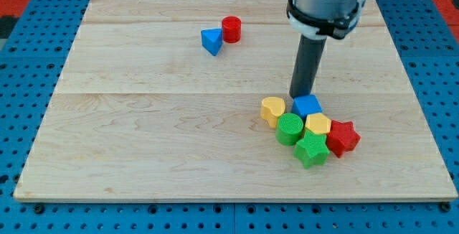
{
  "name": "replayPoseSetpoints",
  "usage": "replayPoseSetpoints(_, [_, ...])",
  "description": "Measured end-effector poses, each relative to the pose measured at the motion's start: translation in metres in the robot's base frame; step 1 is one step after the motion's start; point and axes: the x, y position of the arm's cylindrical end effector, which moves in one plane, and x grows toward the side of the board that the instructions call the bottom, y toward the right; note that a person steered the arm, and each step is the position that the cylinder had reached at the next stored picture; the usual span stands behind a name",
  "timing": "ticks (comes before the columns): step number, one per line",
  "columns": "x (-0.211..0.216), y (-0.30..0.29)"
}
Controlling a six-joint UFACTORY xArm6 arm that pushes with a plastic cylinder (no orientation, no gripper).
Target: Push the red circle into the group of blocks
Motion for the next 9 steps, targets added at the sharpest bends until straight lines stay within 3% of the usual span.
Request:
replayPoseSetpoints(2, [-0.083, -0.001])
replayPoseSetpoints(5, [-0.171, -0.049])
replayPoseSetpoints(7, [-0.175, -0.136])
replayPoseSetpoints(8, [-0.193, -0.136])
replayPoseSetpoints(9, [-0.196, -0.185])
